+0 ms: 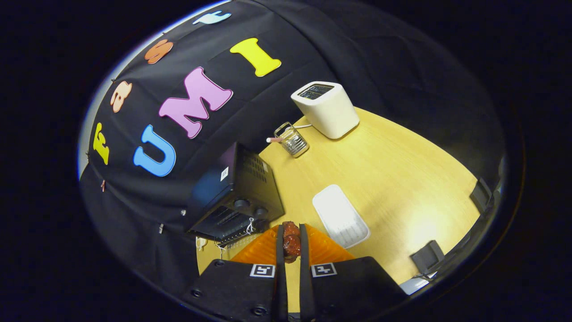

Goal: Open the toaster oven, put the food inside, and close the toaster oven door.

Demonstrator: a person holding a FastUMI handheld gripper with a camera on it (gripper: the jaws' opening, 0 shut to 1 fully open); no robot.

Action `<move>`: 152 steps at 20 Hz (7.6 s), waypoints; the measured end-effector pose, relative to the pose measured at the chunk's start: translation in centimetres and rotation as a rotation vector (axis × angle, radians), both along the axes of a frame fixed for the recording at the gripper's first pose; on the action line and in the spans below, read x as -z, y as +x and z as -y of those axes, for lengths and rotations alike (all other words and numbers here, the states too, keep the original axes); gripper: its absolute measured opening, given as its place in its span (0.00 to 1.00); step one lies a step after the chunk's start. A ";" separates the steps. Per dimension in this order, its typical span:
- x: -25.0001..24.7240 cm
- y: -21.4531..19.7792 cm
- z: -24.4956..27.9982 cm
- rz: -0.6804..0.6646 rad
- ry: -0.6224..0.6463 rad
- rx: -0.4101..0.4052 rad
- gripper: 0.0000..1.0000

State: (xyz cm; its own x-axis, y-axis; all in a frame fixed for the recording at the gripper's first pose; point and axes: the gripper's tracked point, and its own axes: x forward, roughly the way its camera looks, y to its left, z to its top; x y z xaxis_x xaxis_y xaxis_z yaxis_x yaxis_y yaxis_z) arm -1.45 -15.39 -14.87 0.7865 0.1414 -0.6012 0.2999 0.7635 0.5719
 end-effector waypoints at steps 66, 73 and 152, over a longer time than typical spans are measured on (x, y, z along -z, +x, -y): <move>10.0 15.0 -25.2 0.306 -0.165 0.069 0.98; 11.4 10.4 -24.7 0.188 -0.334 -0.057 0.98; -26.4 0.0 -12.7 0.713 -0.783 0.039 0.98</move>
